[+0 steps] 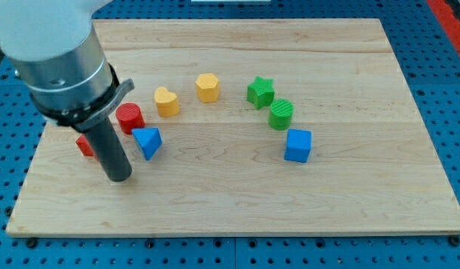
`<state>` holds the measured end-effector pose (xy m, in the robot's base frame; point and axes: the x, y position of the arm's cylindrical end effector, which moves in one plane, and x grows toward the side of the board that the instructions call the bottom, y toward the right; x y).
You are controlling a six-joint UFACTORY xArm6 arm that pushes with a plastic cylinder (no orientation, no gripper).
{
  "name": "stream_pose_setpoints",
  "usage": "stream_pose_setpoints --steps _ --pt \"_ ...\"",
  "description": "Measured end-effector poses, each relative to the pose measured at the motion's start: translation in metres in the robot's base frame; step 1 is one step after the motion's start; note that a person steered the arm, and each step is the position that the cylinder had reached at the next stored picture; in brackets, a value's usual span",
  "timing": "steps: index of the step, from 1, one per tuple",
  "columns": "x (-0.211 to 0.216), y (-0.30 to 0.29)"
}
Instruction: Slide the blue triangle towards the green circle
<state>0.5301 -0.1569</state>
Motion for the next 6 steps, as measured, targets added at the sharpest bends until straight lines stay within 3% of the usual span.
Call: stream_pose_setpoints --steps 4,6 --pt "-0.049 0.014" --pt "-0.051 0.096"
